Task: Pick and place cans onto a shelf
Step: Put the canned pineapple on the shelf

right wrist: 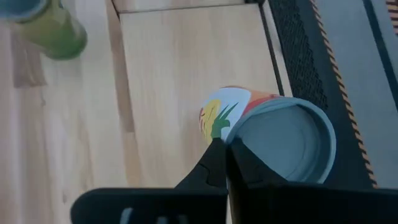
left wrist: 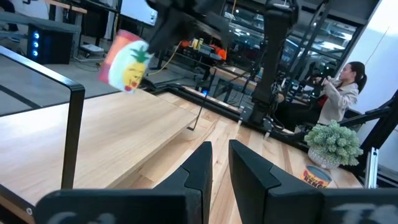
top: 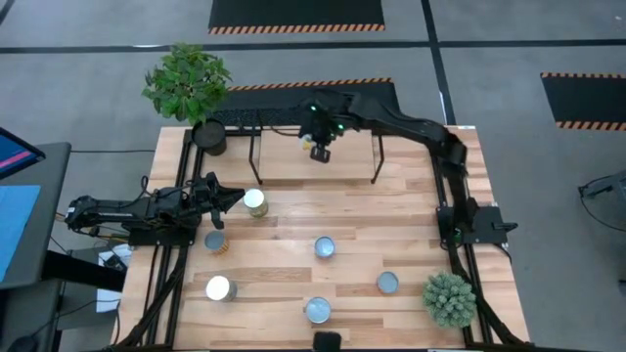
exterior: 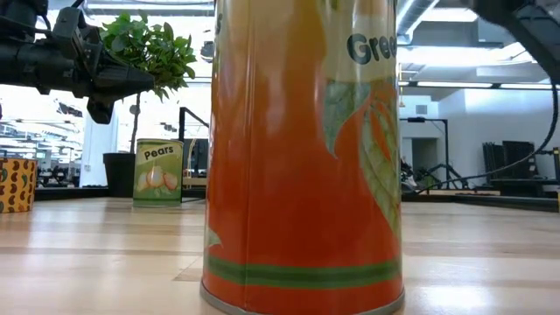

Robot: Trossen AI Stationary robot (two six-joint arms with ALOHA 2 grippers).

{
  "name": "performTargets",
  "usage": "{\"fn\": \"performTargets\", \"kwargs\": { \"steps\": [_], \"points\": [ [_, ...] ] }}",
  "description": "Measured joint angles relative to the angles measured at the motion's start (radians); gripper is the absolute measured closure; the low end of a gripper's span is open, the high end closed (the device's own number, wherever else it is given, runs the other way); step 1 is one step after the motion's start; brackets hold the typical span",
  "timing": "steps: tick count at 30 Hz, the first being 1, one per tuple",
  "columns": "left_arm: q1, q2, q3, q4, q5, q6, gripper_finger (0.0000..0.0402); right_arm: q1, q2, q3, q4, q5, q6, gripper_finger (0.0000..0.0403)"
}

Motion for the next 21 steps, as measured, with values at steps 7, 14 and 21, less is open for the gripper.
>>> {"fn": "performTargets", "kwargs": {
  "steps": [7, 14, 21],
  "points": [
    [0.0, 0.0, 0.0, 0.0, 0.0, 0.0, 0.0358, -0.018, 0.134, 0.179, -0.13, 0.0, -0.125, 0.0399],
    [0.0, 0.0, 0.0, 0.0, 0.0, 0.0, 0.0358, -0.017, 0.202, 0.217, -0.156, 0.008, -0.183, 0.0399],
    [0.0, 0.0, 0.0, 0.0, 0.0, 0.0, 0.0358, -0.017, 0.219, 0.218, -0.142, 0.021, -0.204, 0.0391]
  ]
}}
